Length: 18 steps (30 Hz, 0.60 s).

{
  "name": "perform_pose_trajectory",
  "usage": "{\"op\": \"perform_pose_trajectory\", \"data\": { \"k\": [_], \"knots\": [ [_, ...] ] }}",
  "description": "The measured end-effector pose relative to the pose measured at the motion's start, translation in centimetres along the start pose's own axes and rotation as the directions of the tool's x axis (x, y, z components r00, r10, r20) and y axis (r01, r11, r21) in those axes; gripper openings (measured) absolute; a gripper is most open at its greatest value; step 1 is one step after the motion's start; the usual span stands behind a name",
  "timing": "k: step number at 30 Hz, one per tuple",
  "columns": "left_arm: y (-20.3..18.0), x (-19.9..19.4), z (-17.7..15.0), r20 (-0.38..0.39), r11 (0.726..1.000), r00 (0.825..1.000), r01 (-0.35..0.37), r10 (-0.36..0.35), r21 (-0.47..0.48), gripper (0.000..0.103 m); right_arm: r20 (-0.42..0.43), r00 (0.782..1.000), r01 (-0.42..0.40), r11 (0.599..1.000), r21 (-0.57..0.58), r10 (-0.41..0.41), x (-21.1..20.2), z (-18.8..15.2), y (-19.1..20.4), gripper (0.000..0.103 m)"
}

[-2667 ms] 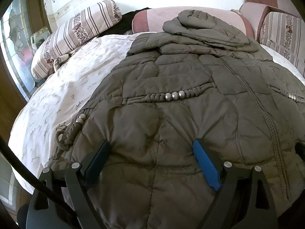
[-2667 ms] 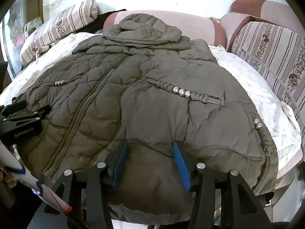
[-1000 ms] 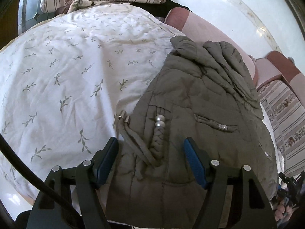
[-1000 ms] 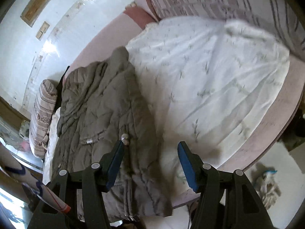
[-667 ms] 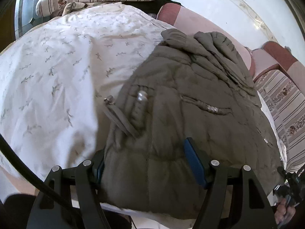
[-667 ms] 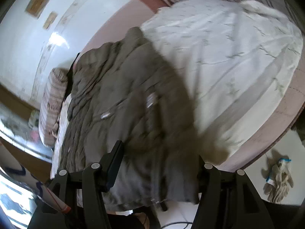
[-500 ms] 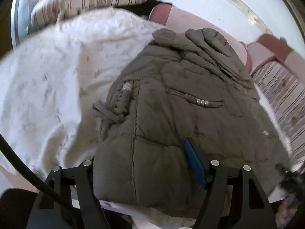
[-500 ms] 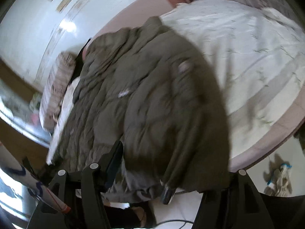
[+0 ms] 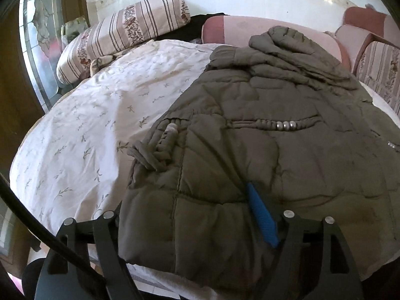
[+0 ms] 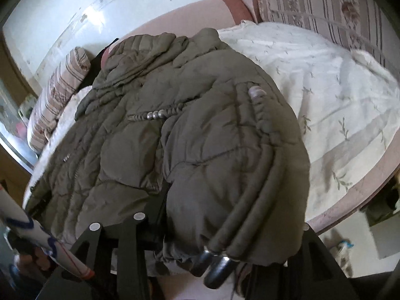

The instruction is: Fold large clothes

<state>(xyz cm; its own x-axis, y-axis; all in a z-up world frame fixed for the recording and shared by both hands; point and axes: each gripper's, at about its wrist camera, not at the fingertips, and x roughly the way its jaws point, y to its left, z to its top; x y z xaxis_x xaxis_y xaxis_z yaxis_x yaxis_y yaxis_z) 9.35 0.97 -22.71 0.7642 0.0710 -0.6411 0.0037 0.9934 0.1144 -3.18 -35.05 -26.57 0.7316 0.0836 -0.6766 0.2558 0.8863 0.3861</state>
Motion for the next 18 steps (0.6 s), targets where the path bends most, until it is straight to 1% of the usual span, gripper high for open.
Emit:
{"op": "perform_pose_trajectory", "data": {
  "k": [2,4,6,7,8,10,12,18],
  "knots": [
    [-0.2,0.1,0.0,0.008,1.000,1.000,-0.006,0.006,0.003,0.079,0.008,1.000,0.007,1.000,-0.011,-0.007,0.1,-0.2,0.2,0.050],
    [-0.6,-0.1,-0.2,0.022,0.999,0.999,-0.028,0.027,0.031,0.079,0.010,1.000,0.007,1.000,-0.010,-0.007,0.2,-0.2,0.2,0.050],
    [-1.0,-0.3,-0.3,0.038,0.998,0.999,-0.038,0.036,0.050,0.075,0.010,1.000,0.012,1.000,-0.016,-0.012,0.1,-0.3,0.2,0.049],
    [-1.1,-0.4,-0.3,0.046,0.997,0.998,-0.040,0.037,0.060,0.071,0.009,1.000,0.016,1.000,-0.024,-0.016,0.1,-0.2,0.3,0.045],
    [-1.3,-0.6,-0.4,0.053,0.996,0.998,-0.046,0.043,0.070,0.067,0.010,1.000,0.013,1.000,-0.028,-0.012,0.0,-0.2,0.4,0.039],
    [-1.6,-0.6,-0.4,0.063,0.995,0.997,-0.055,0.049,0.089,0.064,0.020,1.000,0.022,0.998,-0.056,-0.021,-0.1,-0.1,1.1,0.036],
    [-1.7,-0.7,-0.5,0.066,0.994,0.996,-0.059,0.053,0.093,0.063,0.018,0.999,0.036,0.997,-0.070,-0.035,0.1,-0.2,1.4,0.036],
    [-1.7,-0.7,-0.5,0.067,0.994,0.996,-0.059,0.053,0.094,0.063,0.009,0.999,0.035,0.997,-0.062,-0.034,0.2,-0.2,1.2,0.038]
  ]
}}
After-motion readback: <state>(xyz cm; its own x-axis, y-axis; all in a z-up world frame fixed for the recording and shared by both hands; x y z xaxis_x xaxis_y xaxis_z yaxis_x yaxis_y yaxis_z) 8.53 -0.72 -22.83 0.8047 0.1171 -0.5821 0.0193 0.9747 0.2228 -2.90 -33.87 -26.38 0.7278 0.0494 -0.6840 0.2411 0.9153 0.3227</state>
